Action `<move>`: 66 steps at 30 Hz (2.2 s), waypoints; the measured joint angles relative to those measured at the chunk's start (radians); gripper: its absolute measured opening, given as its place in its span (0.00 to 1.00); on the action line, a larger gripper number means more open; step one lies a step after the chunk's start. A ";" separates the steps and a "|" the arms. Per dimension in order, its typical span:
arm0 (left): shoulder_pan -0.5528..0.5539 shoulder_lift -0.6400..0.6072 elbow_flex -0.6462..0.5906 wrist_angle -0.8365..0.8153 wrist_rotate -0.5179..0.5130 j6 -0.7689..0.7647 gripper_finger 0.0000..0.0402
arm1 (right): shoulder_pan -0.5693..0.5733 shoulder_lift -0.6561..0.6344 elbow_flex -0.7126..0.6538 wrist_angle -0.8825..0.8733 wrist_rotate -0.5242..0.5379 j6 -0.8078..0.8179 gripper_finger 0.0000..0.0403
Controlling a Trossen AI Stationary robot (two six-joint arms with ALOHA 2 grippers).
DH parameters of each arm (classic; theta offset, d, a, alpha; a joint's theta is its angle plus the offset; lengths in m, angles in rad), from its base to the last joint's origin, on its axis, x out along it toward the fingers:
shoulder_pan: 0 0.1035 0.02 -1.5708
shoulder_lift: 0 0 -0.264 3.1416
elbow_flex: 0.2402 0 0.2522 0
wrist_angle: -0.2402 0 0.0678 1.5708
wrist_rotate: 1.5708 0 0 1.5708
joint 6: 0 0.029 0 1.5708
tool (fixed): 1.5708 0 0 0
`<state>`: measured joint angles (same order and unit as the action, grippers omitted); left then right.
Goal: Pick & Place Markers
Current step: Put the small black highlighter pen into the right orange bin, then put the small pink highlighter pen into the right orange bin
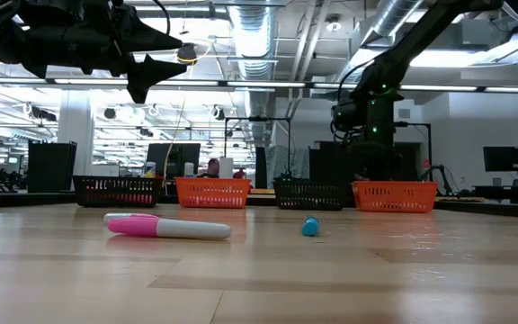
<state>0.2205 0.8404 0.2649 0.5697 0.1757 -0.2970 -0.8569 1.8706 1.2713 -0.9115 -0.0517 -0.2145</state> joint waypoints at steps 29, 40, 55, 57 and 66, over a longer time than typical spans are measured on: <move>0.000 0.000 0.000 0.021 0.000 0.000 0.55 | 0.140 -0.504 0.001 0.131 -0.108 0.087 0.28; 0.000 0.000 0.000 0.023 0.001 -0.029 0.55 | 0.251 -0.876 -0.067 0.145 -0.082 0.199 0.28; 0.000 0.000 0.000 0.031 0.013 -0.045 0.55 | 0.489 -1.408 -0.601 0.385 0.120 0.560 0.28; 0.000 0.000 0.003 0.030 0.013 -0.060 0.55 | 0.523 -1.481 -0.660 0.422 0.172 0.582 0.28; -0.034 0.000 0.100 0.006 0.021 -0.031 0.55 | 0.638 -1.779 -0.849 0.510 0.223 0.633 0.28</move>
<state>0.1864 0.8402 0.3650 0.5754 0.1966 -0.3278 -0.2194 0.0915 0.4218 -0.4015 0.1718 0.4187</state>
